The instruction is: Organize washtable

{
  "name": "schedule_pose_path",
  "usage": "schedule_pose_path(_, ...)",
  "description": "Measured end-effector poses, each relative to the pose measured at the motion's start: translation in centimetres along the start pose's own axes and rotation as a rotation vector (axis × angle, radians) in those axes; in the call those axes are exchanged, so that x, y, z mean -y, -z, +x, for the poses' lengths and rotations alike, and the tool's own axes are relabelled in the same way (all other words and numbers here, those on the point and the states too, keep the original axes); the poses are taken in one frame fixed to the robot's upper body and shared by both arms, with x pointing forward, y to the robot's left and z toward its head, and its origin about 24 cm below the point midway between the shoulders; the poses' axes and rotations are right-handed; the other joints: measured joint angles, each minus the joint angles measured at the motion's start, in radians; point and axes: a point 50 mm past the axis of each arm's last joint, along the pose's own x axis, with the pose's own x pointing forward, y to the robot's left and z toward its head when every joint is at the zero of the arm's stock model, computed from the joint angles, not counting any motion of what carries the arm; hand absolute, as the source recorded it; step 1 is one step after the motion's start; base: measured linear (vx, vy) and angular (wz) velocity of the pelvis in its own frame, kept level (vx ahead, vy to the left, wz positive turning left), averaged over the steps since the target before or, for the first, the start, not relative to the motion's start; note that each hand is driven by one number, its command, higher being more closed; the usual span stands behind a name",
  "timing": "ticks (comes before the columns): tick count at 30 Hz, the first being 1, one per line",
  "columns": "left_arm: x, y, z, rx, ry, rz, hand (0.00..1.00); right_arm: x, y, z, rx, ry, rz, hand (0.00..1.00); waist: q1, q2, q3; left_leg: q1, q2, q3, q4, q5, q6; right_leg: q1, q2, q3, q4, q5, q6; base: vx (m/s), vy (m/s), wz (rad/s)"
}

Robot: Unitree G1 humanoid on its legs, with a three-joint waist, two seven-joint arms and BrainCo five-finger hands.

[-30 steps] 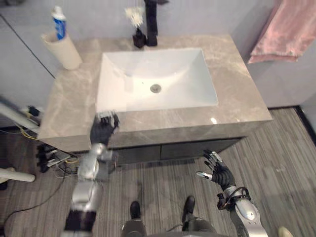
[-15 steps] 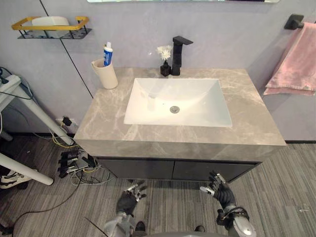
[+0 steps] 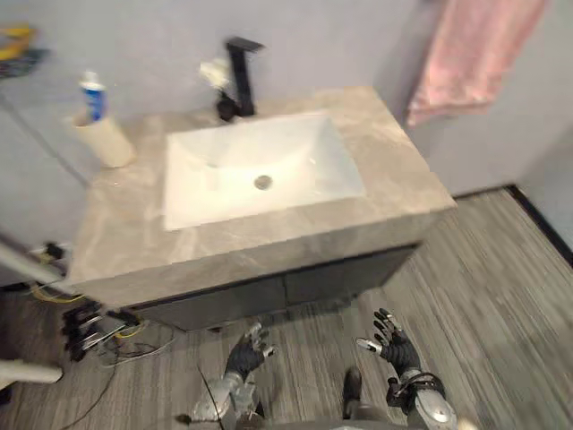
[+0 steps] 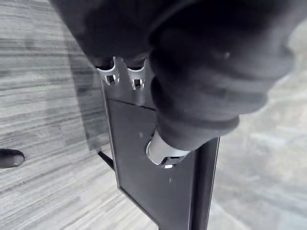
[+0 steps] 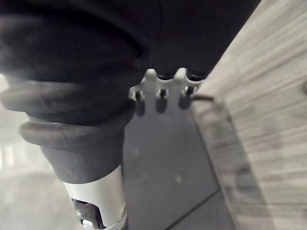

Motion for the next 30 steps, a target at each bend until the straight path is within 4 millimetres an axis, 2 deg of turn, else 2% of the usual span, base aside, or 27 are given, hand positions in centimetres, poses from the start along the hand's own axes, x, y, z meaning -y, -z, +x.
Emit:
schedule_pose_path(1,0.2,-0.5,0.3,0.018,0.0,-0.007,0.0,0.4,-0.3,0.2,0.008,0.011,-0.013,0.0,-0.003,0.004,0.005,0.003,-0.016,0.015,-0.024,-0.011,0.024,-0.001,-0.005,-0.05,-0.018,-0.06,0.001,-0.12,0.158,-1.65)
schedule_pose_path(2,0.4,-1.1,0.8,0.047,-0.007,-0.029,0.0,0.5,-1.0,0.9,0.025,0.011,-0.033,0.0,0.0,0.041,0.002,0.023,0.008,0.068,-0.062,-0.015,0.059,-0.018,-0.001,-0.176,0.017,-0.153,-0.035,-0.13,0.178,-1.92)
schedule_pose_path(3,-0.1,-1.6,0.8,0.074,-0.044,-0.04,0.0,0.0,-2.1,1.7,0.073,-0.011,-0.04,0.0,0.007,0.056,0.011,0.03,0.047,0.163,-0.067,-0.013,0.067,-0.082,-0.02,-0.313,0.241,-0.192,-0.125,-0.05,0.19,-2.33)
schedule_pose_path(4,-0.8,-2.2,0.6,0.103,-0.082,-0.06,0.0,-0.9,-2.4,2.2,0.089,-0.046,-0.033,0.0,0.015,0.038,0.009,0.063,0.057,0.236,-0.053,-0.011,0.066,-0.085,-0.061,-0.417,0.484,-0.252,-0.176,0.06,0.166,-1.9)
schedule_pose_path(6,-1.3,-2.2,0.4,0.112,-0.133,-0.088,0.0,-2.1,-2.1,2.7,0.076,-0.091,-0.028,0.0,0.037,0.023,-0.002,0.098,0.064,0.341,-0.031,-0.019,0.077,0.013,-0.122,-0.563,0.633,-0.334,-0.228,0.09,0.066,-1.63)
schedule_pose_path(7,-1.6,-2.5,0.3,0.137,-0.161,-0.113,0.0,-2.9,-2.3,3.3,0.077,-0.125,-0.032,0.0,0.056,0.018,-0.01,0.102,0.072,0.406,-0.001,-0.03,0.096,0.078,-0.154,-0.635,0.652,-0.354,-0.223,0.01,-0.012,-1.66)
schedule_pose_path(9,-2.2,-2.6,0.0,0.16,-0.214,-0.138,0.0,-4.2,-3.1,4.1,0.098,-0.176,-0.047,0.0,0.08,0.007,-0.02,0.08,0.087,0.496,0.05,-0.043,0.113,0.129,-0.187,-0.7,0.602,-0.35,-0.206,-0.01,-0.116,-1.77)
schedule_pose_path(10,-2.7,-2.7,-0.1,0.167,-0.247,-0.146,0.0,-4.9,-4.0,4.6,0.131,-0.202,-0.052,0.0,0.082,-0.013,-0.033,0.054,0.112,0.547,0.109,-0.062,0.112,0.143,-0.169,-0.697,0.492,-0.327,-0.127,-0.01,-0.216,-1.74)
schedule_pose_path(11,-2.8,-2.6,-0.1,0.164,-0.265,-0.159,0.0,-5.0,-4.5,4.7,0.152,-0.208,-0.054,0.0,0.076,-0.012,-0.033,0.033,0.145,0.574,0.17,-0.075,0.11,0.153,-0.132,-0.702,0.411,-0.335,-0.102,0.02,-0.341,-1.28)
schedule_pose_path(12,-2.8,-2.6,0.0,0.164,-0.271,-0.17,0.0,-4.8,-4.7,4.6,0.16,-0.207,-0.051,0.0,0.076,-0.008,-0.03,0.028,0.175,0.586,0.22,-0.081,0.108,0.161,-0.1,-0.699,0.363,-0.335,-0.101,0.03,-0.331,-1.03)
schedule_pose_path(13,-2.8,-2.4,-0.1,0.165,-0.286,-0.187,0.0,-4.6,-4.5,4.3,0.158,-0.202,-0.04,0.0,0.077,-0.005,-0.027,0.021,0.244,0.592,0.341,-0.087,0.116,0.188,-0.057,-0.675,0.292,-0.327,-0.092,0.03,-0.435,-1.19)
schedule_pose_path(14,-2.9,-1.7,-0.3,0.143,-0.322,-0.213,0.0,-4.2,-4.1,3.5,0.154,-0.187,-0.025,0.0,0.077,0.009,-0.01,-0.002,0.346,0.576,0.518,-0.126,0.092,0.255,-0.002,-0.628,0.22,-0.317,-0.087,0.0,-0.252,-1.06)
schedule_pose_path(15,-2.4,-1.3,-0.1,0.129,-0.316,-0.229,0.0,-3.3,-4.0,3.1,0.158,-0.159,-0.02,0.0,0.071,0.024,-0.011,-0.014,0.338,0.563,0.496,-0.149,0.059,0.266,0.003,-0.618,0.215,-0.317,-0.087,0.0,-0.168,-0.94)
schedule_pose_path(16,-1.2,-1.1,0.2,0.124,-0.288,-0.254,0.0,-1.6,-4.0,2.7,0.163,-0.096,0.001,0.0,0.061,0.05,-0.012,-0.052,0.309,0.555,0.406,-0.142,0.067,0.268,0.015,-0.592,0.212,-0.318,-0.086,0.03,0.007,-0.84)
schedule_pose_path(17,-0.6,-1.1,0.3,0.124,-0.272,-0.263,0.0,-0.7,-4.0,2.6,0.159,-0.066,0.014,0.0,0.049,0.078,-0.008,-0.063,0.289,0.555,0.323,-0.12,0.09,0.271,0.039,-0.558,0.209,-0.318,-0.085,0.05,-0.005,-0.87)
schedule_pose_path(18,-0.8,-1.0,0.2,0.12,-0.278,-0.262,0.0,-0.6,-3.7,2.6,0.15,-0.063,0.03,0.0,0.042,0.079,-0.016,-0.043,0.286,0.555,0.311,-0.108,0.076,0.274,0.039,-0.536,0.201,-0.32,-0.078,0.09,-0.052,-0.76)
schedule_pose_path(20,-1.4,-1.4,0.1,0.138,-0.314,-0.267,0.0,-0.6,-3.4,2.3,0.144,-0.05,0.076,0.0,0.023,0.058,-0.008,-0.023,0.276,0.527,0.306,-0.1,0.074,0.274,0.046,-0.506,0.181,-0.317,-0.075,0.05,-0.071,-0.5)
schedule_pose_path(21,-1.9,-1.5,0.1,0.144,-0.346,-0.272,0.0,-0.9,-3.4,2.4,0.145,-0.05,0.119,0.0,0.019,0.05,0.004,-0.021,0.288,0.436,0.341,-0.099,0.074,0.285,0.062,-0.471,0.172,-0.317,-0.075,-0.03,-0.079,-1.0)
schedule_pose_path(22,-2.5,-1.3,-0.3,0.142,-0.392,-0.289,0.0,-1.6,-3.3,2.5,0.142,-0.075,0.159,0.0,0.023,0.057,0.013,-0.019,0.304,0.287,0.406,-0.099,0.074,0.302,0.08,-0.412,0.172,-0.312,-0.083,-0.02,-0.069,-1.28)
schedule_pose_path(23,-2.8,-1.0,-0.6,0.138,-0.417,-0.306,0.0,-2.0,-3.6,2.7,0.15,-0.095,0.176,0.0,0.025,0.065,0.02,-0.029,0.318,0.206,0.469,-0.094,0.083,0.314,0.09,-0.376,0.172,-0.309,-0.088,0.04,0.048,-2.0)
schedule_pose_path(24,-3.4,-0.8,-1.4,0.144,-0.462,-0.333,0.0,-3.1,-4.0,3.1,0.161,-0.139,0.216,0.0,0.055,0.077,0.031,-0.058,0.296,0.001,0.535,-0.147,0.025,0.321,0.092,-0.268,0.173,-0.303,-0.097,0.07,0.171,-2.0)
schedule_pose_path(25,-3.4,-1.3,-1.7,0.168,-0.466,-0.333,0.0,-3.2,-4.4,3.4,0.172,-0.146,0.232,0.0,0.068,0.091,0.036,-0.062,0.252,-0.102,0.518,-0.18,-0.006,0.308,0.094,-0.212,0.174,-0.303,-0.097,0.09,0.276,-2.01)
schedule_pose_path(26,-3.4,-1.7,-1.7,0.188,-0.464,-0.332,0.0,-3.2,-4.5,3.6,0.174,-0.148,0.235,0.0,0.077,0.101,0.036,-0.066,0.222,-0.163,0.485,-0.182,-0.006,0.296,0.098,-0.18,0.177,-0.299,-0.091,0.06,0.22,-1.63)
schedule_pose_path(27,-3.6,-2.4,-2.0,0.23,-0.476,-0.339,0.0,-3.3,-4.4,3.8,0.166,-0.152,0.235,0.0,0.082,0.117,0.03,-0.025,0.174,-0.267,0.419,-0.194,0.004,0.268,0.105,-0.118,0.188,-0.297,-0.085,0.09,0.206,-1.51)
schedule_pose_path(28,-4.0,-3.1,-2.2,0.274,-0.493,-0.337,0.0,-3.6,-4.4,3.7,0.163,-0.16,0.237,0.0,0.078,0.102,0.028,0.0,0.133,-0.341,0.395,-0.193,0.003,0.25,0.106,-0.069,0.184,-0.283,-0.078,0.07,0.104,-1.35)
schedule_pose_path(30,-4.5,-3.5,-2.6,0.3,-0.517,-0.336,0.0,-4.1,-4.0,3.5,0.148,-0.19,0.232,0.0,0.077,0.092,0.028,0.016,0.101,-0.398,0.42,-0.193,0.004,0.254,0.102,-0.013,0.149,-0.252,-0.081,0.08,0.134,-1.08)
